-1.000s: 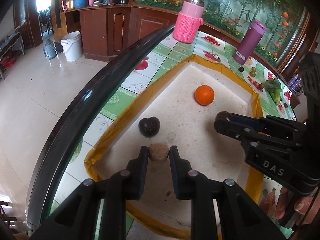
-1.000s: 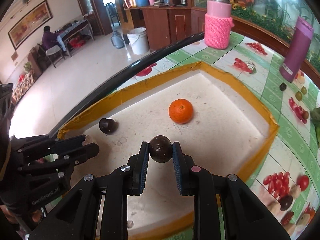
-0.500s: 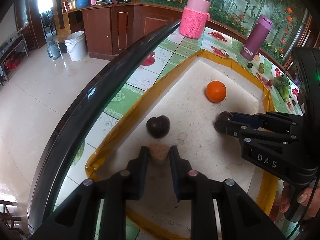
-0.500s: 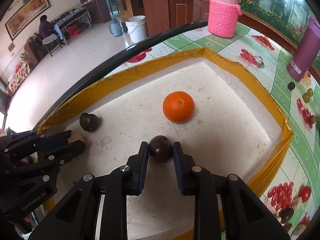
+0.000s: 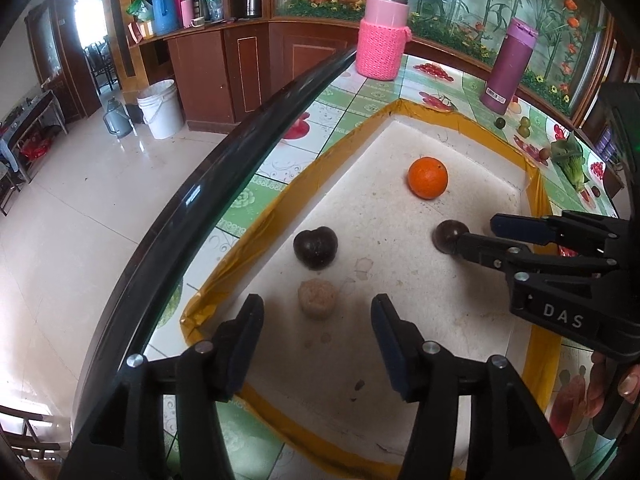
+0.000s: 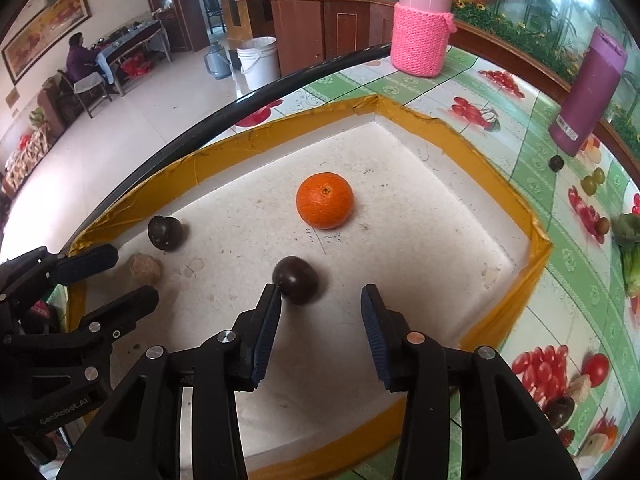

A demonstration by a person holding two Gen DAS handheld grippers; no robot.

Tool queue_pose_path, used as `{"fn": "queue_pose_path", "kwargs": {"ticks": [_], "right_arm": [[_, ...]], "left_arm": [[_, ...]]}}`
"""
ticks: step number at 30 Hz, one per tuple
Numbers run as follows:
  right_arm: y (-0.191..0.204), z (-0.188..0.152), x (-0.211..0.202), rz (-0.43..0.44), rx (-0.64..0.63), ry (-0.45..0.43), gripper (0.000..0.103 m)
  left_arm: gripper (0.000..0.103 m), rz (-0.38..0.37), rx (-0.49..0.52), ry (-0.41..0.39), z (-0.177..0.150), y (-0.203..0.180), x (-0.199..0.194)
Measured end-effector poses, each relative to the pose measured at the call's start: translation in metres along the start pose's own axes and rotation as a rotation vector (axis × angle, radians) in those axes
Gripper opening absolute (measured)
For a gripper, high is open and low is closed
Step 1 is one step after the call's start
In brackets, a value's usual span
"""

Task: Organize fruits
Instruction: 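Withdraw both tools from the tray back toward the table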

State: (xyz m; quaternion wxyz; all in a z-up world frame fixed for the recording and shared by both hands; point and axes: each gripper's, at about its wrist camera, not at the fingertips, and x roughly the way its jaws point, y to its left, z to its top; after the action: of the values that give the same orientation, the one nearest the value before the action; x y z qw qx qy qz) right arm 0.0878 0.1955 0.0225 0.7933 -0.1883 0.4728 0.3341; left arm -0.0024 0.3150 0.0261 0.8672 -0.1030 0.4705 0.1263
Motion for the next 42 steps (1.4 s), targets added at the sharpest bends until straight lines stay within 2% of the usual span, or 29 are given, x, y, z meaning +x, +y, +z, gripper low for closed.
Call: {"fn": "queue_pose_path", "kwargs": {"ticks": [4, 9, 12, 16, 22, 25, 31, 36, 42], "right_arm": [[-0.005, -0.006, -0.012, -0.013, 0.021, -0.017, 0.042], [-0.011, -0.015, -0.029, -0.016, 0.06, -0.043, 0.046], [-0.014, -0.023, -0.045, -0.01, 0.084, -0.076, 0.052], [-0.018, -0.033, -0.063, -0.033, 0.101, -0.114, 0.069], [-0.031, -0.058, -0.086, -0.057, 0.149, -0.137, 0.073], [-0.043, -0.077, -0.094, -0.082, 0.189, -0.133, 0.078], [-0.074, -0.123, -0.107, -0.147, 0.27, -0.113, 0.083], [-0.113, -0.162, -0.121, -0.208, 0.357, -0.101, 0.084], [-0.165, -0.197, -0.135, -0.22, 0.465, -0.117, 0.084]], "left_arm": [[0.062, 0.007, -0.003, -0.013, -0.001, 0.001, -0.007], [0.07, 0.018, 0.002, -0.032, -0.004, -0.001, -0.017], [0.075, 0.023, 0.005, -0.043, -0.005, -0.004, -0.022], [0.08, 0.028, 0.007, -0.058, -0.007, -0.009, -0.03], [0.086, 0.034, 0.024, -0.081, -0.008, -0.026, -0.039], [0.088, 0.026, 0.043, -0.097, -0.009, -0.04, -0.044], [0.089, -0.04, 0.092, -0.101, -0.014, -0.078, -0.051], [0.089, -0.072, 0.18, -0.091, -0.022, -0.122, -0.052], [0.089, -0.109, 0.25, -0.064, -0.033, -0.166, -0.055]]}}
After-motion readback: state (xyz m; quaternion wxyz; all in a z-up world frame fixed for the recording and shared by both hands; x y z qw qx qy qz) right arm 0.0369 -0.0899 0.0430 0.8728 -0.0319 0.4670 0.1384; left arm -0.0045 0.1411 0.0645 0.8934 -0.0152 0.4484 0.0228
